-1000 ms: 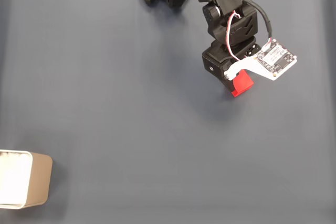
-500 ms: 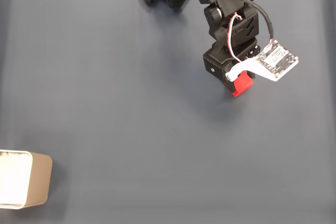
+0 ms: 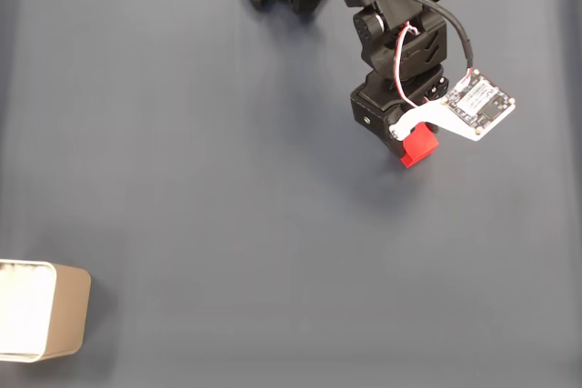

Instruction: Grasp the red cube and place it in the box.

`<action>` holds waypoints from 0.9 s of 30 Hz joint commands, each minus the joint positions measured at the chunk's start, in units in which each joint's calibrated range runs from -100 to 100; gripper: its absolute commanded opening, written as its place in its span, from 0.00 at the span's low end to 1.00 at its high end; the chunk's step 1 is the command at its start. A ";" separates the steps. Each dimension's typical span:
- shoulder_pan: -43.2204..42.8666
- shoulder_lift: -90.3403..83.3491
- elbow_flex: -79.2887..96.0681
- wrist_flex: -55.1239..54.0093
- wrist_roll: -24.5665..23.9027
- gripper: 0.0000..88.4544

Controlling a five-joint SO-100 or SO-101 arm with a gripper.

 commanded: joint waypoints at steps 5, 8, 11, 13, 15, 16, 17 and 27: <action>-0.66 -1.30 -2.03 0.67 -0.10 0.12; -0.66 -1.30 -2.40 1.41 -0.10 0.11; -0.59 -1.30 -2.40 1.73 -0.05 0.10; -0.52 -1.39 -2.40 1.90 -0.05 0.09; -0.45 -1.56 -2.40 1.98 -0.05 0.09; -0.45 -1.73 -2.40 1.98 -0.10 0.09; -0.38 -1.91 -2.40 1.98 -0.15 0.09; 2.53 -3.90 -7.32 6.65 -1.51 0.08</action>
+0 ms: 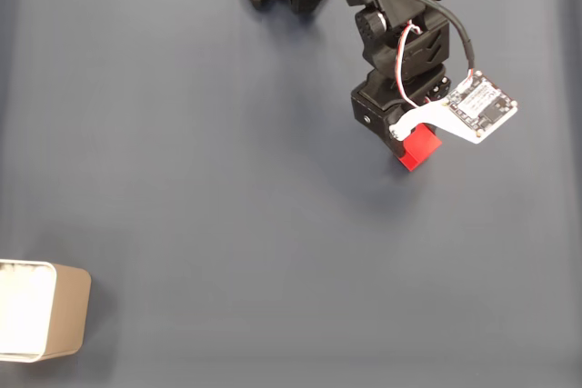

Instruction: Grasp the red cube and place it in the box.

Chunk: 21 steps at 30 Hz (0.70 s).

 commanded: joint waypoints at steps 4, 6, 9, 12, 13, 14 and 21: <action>4.14 -3.81 -5.80 3.67 -0.98 0.08; 5.28 -4.42 -6.35 4.33 -0.98 0.08; 7.05 -4.94 -7.81 6.13 -1.03 0.08; 8.97 -4.94 -9.54 7.28 -1.22 0.08; 9.54 -5.02 -10.00 7.77 -1.27 0.08; 10.25 -5.11 -10.46 8.10 -1.32 0.08; 14.44 -5.11 -14.20 10.72 -1.47 0.08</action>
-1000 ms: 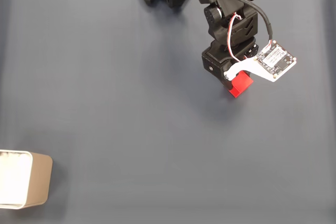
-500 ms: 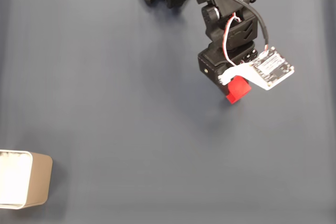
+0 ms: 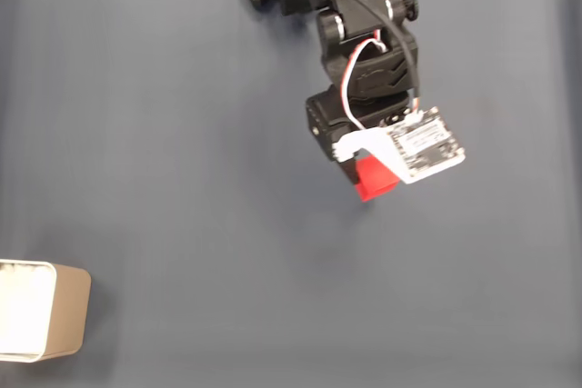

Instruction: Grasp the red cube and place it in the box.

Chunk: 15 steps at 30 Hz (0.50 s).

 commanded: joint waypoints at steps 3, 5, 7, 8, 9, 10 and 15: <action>3.82 -2.16 -5.17 1.42 -0.59 0.08; 5.03 -1.72 -6.54 1.75 -0.59 0.08; 6.03 -1.12 -8.18 2.16 -0.59 0.08; 6.59 -0.86 -9.00 2.40 -0.63 0.08; 7.09 -0.51 -9.82 2.57 -0.68 0.08; 7.52 -0.16 -10.64 2.73 -0.78 0.08; 9.93 1.31 -14.29 3.88 -1.17 0.08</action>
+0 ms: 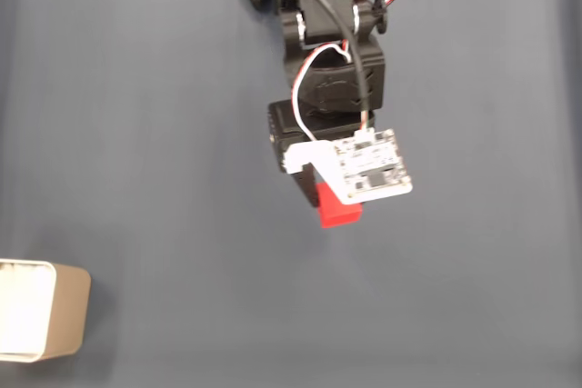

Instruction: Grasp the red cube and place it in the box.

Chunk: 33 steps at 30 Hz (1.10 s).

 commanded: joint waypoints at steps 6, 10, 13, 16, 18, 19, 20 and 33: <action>4.68 2.26 -8.18 1.36 -0.78 0.08; 6.67 4.08 -11.56 1.36 -0.88 0.08; 8.09 5.98 -14.84 1.52 -1.12 0.08; 9.58 8.24 -18.86 2.34 -1.61 0.08; 10.57 9.62 -21.51 2.83 -1.86 0.08; 11.07 10.32 -22.69 2.91 -2.00 0.08; 11.64 11.01 -23.97 3.08 -2.00 0.08; 18.17 20.98 -38.84 3.32 -2.49 0.08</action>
